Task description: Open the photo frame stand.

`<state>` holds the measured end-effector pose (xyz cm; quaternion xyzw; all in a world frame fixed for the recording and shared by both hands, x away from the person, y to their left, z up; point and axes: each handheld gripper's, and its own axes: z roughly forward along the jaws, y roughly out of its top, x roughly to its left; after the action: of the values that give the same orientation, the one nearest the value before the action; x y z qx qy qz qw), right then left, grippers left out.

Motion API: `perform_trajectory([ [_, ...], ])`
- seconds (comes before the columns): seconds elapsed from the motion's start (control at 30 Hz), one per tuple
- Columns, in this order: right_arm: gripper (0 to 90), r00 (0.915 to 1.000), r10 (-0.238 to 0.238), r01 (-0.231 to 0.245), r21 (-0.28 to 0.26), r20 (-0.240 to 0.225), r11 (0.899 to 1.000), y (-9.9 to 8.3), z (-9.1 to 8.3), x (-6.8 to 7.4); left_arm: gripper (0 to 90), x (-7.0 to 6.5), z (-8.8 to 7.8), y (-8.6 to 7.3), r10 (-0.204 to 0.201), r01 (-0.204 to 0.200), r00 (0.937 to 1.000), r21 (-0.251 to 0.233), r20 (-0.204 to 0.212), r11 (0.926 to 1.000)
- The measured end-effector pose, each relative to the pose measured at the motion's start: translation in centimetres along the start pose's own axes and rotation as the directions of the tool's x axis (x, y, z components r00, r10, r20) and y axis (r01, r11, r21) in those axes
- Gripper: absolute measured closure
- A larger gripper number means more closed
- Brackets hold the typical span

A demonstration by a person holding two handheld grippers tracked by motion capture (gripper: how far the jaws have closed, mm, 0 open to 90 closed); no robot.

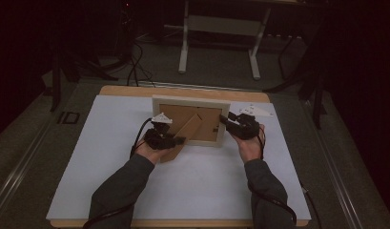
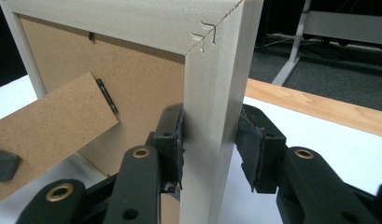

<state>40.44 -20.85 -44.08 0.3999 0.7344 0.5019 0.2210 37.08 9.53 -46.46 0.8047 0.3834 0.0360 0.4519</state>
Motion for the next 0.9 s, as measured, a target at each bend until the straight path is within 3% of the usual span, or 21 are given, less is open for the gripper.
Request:
perform_trajectory([
  [0.9, 61.8, 0.9998, -0.004, 0.004, -0.005, -0.020, 1.000, -0.62, -0.98, 0.25, 79.4, -0.87, 0.32, -0.77, 0.004, -0.004, 1.0000, 0.015, 0.009, 0.9999],
])
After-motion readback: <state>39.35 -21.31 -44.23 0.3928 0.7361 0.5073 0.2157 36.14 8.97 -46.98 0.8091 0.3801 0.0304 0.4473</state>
